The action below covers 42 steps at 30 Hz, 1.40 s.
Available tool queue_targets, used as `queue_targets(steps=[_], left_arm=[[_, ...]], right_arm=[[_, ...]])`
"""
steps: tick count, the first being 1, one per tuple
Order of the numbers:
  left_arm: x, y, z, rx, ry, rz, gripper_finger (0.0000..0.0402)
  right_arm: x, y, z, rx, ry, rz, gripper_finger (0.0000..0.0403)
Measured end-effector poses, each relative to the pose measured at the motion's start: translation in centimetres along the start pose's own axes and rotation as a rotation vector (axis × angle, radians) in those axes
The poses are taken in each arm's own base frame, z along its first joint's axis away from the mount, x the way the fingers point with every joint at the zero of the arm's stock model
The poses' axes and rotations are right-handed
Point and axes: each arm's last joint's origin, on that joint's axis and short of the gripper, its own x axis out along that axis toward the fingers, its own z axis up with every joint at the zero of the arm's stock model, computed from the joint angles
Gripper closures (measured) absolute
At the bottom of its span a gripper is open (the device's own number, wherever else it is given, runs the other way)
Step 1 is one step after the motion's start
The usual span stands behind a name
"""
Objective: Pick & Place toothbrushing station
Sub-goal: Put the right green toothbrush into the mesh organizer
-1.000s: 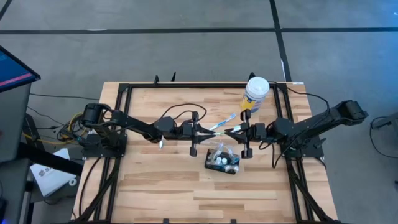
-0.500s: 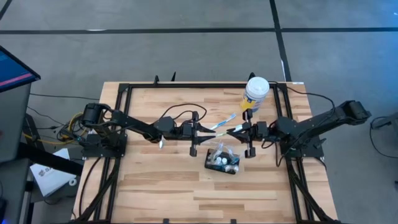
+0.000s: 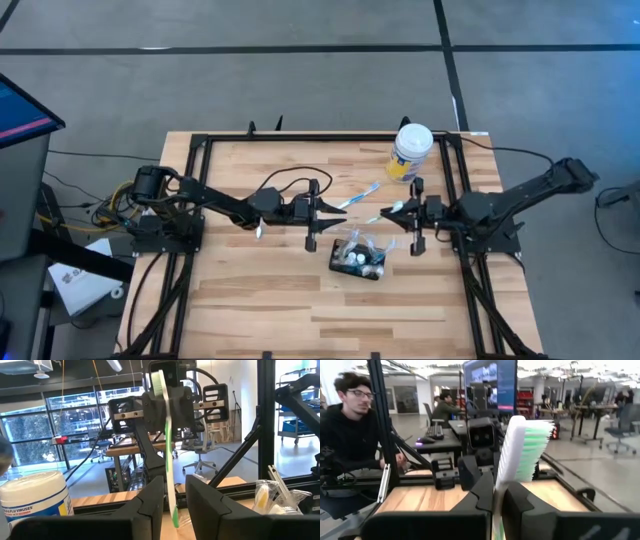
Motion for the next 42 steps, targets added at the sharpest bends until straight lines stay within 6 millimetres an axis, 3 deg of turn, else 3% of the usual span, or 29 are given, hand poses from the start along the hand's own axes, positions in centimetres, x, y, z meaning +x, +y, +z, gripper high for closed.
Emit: queue_targets(steps=[9, 23, 42], left_arm=[[0.0, 0.0, -0.1, 0.0, 0.006, -0.001, 0.0325], [0.0, 0.0, -0.1, 0.0, 0.012, -0.001, 0.0325], [0.0, 0.0, -0.1, 0.0, 0.012, -0.001, 0.0325]], right_arm=[[-1.6, 0.4, -0.5, 0.051, 0.096, -0.046, 0.0398], [-2.1, 1.4, -1.9, 0.113, 0.218, -0.013, 0.0398], [-0.4, 3.2, -4.7, 0.069, 0.352, 0.0, 0.0399]])
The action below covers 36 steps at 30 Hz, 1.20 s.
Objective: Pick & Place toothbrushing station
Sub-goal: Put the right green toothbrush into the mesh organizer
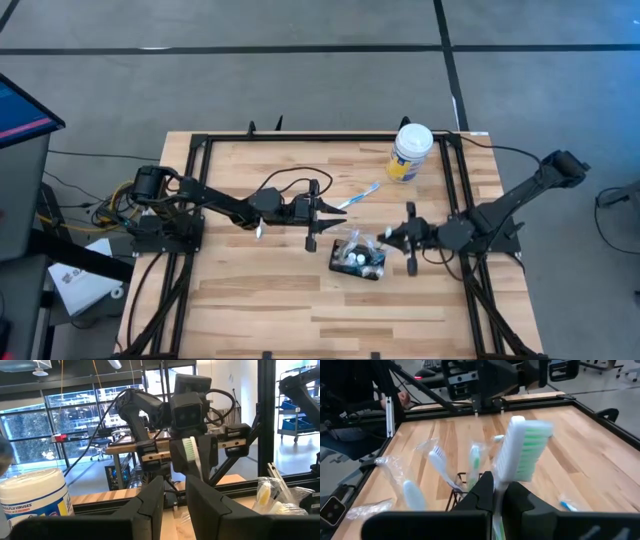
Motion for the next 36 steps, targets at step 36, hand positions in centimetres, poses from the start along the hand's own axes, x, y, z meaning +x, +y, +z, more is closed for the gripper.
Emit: queue_targets(steps=[36], left_arm=[[0.0, 0.0, -0.1, 0.0, 0.006, -0.001, 0.0325]], right_arm=[[-1.7, -0.7, 1.4, 0.011, -0.083, 0.025, 0.0399]])
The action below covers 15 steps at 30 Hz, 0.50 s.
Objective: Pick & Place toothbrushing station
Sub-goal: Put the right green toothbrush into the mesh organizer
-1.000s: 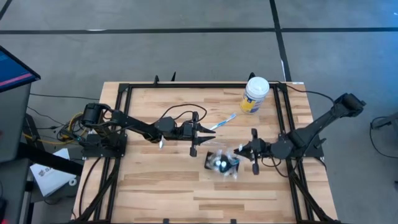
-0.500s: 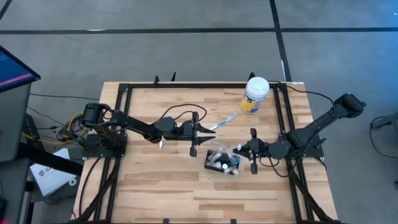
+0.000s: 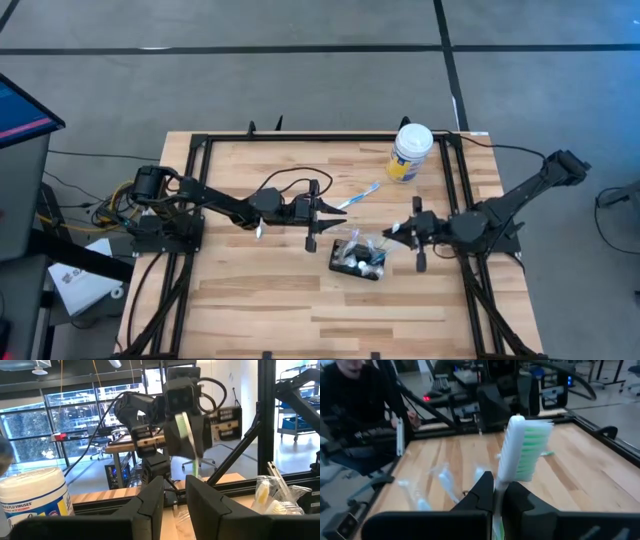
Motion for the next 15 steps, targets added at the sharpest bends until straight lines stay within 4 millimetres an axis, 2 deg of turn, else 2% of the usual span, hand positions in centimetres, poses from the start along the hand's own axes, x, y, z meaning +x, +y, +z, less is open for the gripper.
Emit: queue_targets(steps=[6, 15], left_arm=[[0.0, 0.0, 0.0, 0.0, 0.001, 0.0, 0.0325], [0.0, 0.0, 0.0, 0.0, 0.002, 0.0, 0.0325]], right_arm=[[-0.5, 0.6, 0.0, 0.003, -0.005, 0.044, 0.0399], [0.9, 1.5, -1.5, -0.036, 0.072, 0.033, 0.0399]])
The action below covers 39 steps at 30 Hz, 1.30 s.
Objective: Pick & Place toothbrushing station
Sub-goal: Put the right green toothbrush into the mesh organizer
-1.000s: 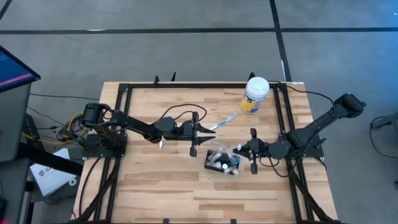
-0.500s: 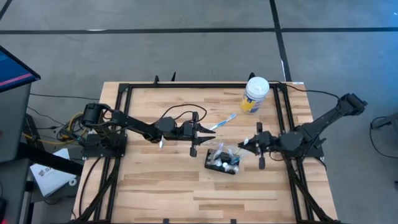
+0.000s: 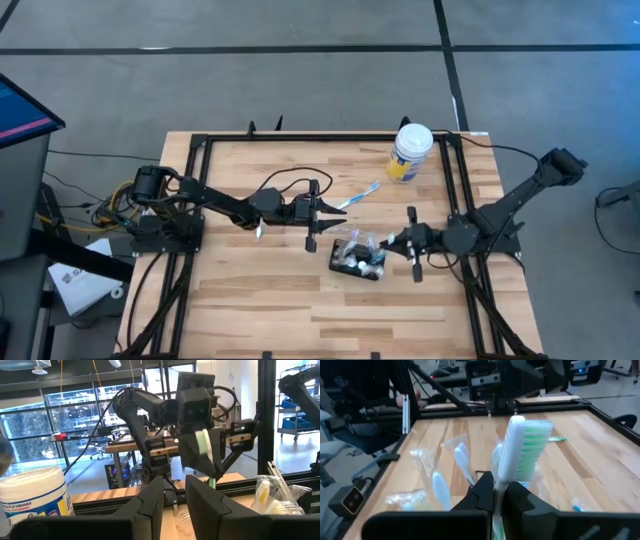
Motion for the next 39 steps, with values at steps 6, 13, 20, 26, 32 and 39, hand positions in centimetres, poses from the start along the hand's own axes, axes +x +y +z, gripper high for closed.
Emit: queue_targets(steps=[6, 13, 20, 26, 32, 39], left_arm=[[0.0, 0.0, 0.0, 0.0, 0.002, 0.0, 0.0325], [0.0, 0.0, -0.2, 0.0, 0.016, -0.002, 0.0325], [0.0, 0.0, -0.2, 0.0, 0.016, -0.002, 0.0325], [0.0, 0.0, -0.2, 0.0, 0.017, -0.002, 0.0325], [0.0, 0.0, -0.2, 0.0, 0.019, -0.002, 0.0325], [0.0, 0.0, -0.2, 0.0, 0.023, -0.003, 0.0325]], right_arm=[[0.8, 0.3, -0.7, -0.023, 0.036, -0.012, 0.0397], [1.3, 0.5, -1.2, -0.024, 0.06, -0.02, 0.0395], [1.1, 0.9, -1.3, -0.031, 0.062, 0.0, 0.0358], [0.7, 1.5, -1.4, -0.05, 0.066, 0.034, 0.0355], [0.7, 1.6, -1.5, -0.053, 0.064, 0.033, 0.0354], [0.8, 1.3, -1.4, -0.052, 0.063, 0.019, 0.0354]])
